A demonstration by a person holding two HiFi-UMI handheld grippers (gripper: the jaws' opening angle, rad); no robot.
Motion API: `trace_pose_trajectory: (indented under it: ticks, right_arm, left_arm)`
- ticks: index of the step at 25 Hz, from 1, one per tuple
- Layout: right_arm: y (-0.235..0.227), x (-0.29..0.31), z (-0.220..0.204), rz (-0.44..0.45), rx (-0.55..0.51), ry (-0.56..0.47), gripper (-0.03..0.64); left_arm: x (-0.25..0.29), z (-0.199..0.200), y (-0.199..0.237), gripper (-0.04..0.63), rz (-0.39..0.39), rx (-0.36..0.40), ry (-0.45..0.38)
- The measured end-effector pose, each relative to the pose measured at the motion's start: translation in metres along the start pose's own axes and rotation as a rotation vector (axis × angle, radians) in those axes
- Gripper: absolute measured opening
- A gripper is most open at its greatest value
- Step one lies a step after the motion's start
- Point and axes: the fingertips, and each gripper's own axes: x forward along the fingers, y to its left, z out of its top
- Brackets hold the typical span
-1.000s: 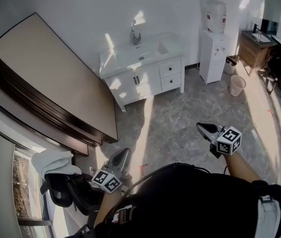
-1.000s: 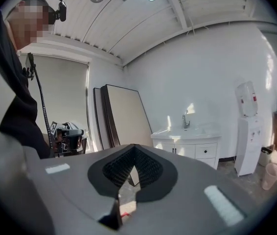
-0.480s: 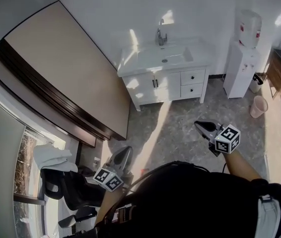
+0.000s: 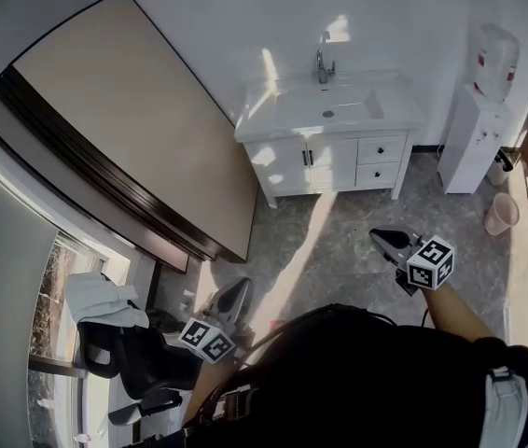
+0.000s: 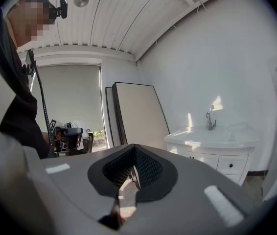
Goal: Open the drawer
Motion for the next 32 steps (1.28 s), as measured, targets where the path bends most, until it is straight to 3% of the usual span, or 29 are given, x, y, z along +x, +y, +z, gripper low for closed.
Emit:
trace_pose_trajectory:
  ticks: [7, 13, 21, 32]
  right_arm:
    - [-0.010, 0.062, 0.016, -0.064, -0.028, 0.001, 0.000]
    - [-0.017, 0.127, 0.055, -0.144, -0.033, -0.023, 0.000]
    - [-0.021, 0.224, 0.080, -0.168, -0.016, -0.052, 0.000]
    - [-0.069, 0.285, 0.082, -0.175, -0.007, -0.025, 0.000]
  left_arm:
    - [0.014, 0.016, 0.076, 0.000, -0.066, -0.002, -0.022]
    - [0.028, 0.059, 0.156, 0.000, -0.139, 0.000, -0.016]
    - [0.041, 0.098, 0.254, 0.000, -0.174, 0.007, 0.007]
    - [0.075, 0.104, 0.323, 0.000, -0.165, -0.004, 0.017]
